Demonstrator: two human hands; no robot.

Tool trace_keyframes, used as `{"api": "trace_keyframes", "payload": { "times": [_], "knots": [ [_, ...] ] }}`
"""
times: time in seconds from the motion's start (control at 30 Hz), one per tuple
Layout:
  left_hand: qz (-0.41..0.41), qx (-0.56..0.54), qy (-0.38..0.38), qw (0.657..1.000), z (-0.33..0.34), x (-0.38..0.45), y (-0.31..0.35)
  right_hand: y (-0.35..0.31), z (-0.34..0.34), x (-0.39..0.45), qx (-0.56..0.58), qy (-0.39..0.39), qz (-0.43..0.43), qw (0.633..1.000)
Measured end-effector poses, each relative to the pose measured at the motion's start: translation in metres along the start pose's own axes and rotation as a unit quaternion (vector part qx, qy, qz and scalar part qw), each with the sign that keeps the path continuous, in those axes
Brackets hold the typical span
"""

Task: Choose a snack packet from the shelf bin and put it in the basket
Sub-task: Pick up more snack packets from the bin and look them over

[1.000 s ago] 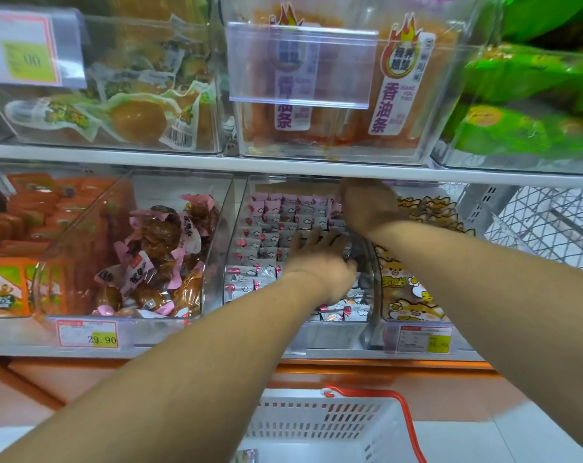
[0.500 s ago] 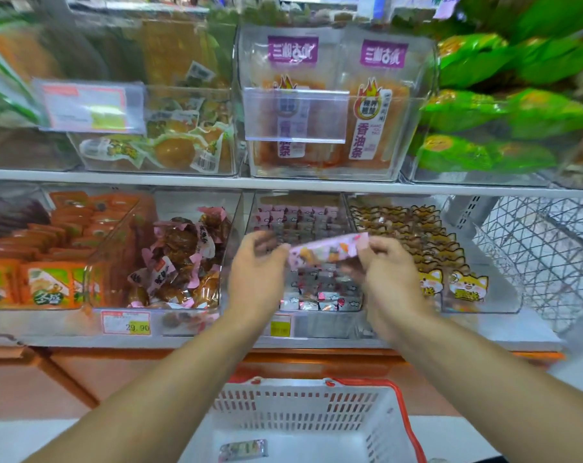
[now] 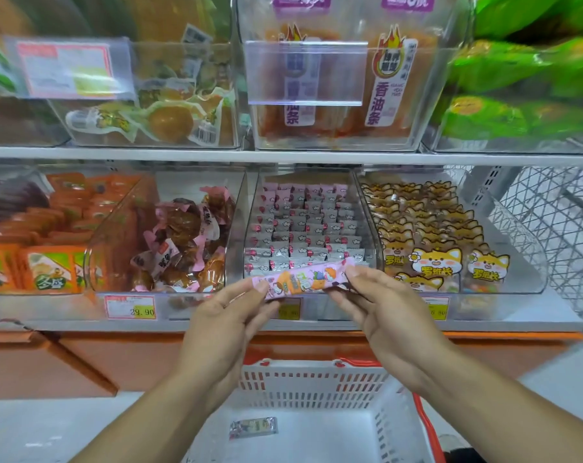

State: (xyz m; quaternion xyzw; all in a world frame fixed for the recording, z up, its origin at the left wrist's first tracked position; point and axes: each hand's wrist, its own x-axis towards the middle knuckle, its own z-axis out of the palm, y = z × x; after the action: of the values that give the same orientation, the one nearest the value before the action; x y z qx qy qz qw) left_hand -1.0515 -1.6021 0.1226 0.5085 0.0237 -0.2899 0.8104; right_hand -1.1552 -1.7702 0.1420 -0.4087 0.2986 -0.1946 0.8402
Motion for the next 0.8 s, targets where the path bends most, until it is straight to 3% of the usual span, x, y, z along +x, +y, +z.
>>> {"api": "trace_keyframes", "payload": {
  "times": [0.47,0.8],
  "knots": [
    [-0.046,-0.044,0.024,0.998,-0.009,0.019,0.002,0.002,-0.012,0.015,0.003,-0.025,0.03,0.999],
    [0.058,0.019,0.032,0.998,-0.004,0.013,0.004,0.011,-0.021,0.02,-0.029,0.013,0.055,0.998]
  ]
}}
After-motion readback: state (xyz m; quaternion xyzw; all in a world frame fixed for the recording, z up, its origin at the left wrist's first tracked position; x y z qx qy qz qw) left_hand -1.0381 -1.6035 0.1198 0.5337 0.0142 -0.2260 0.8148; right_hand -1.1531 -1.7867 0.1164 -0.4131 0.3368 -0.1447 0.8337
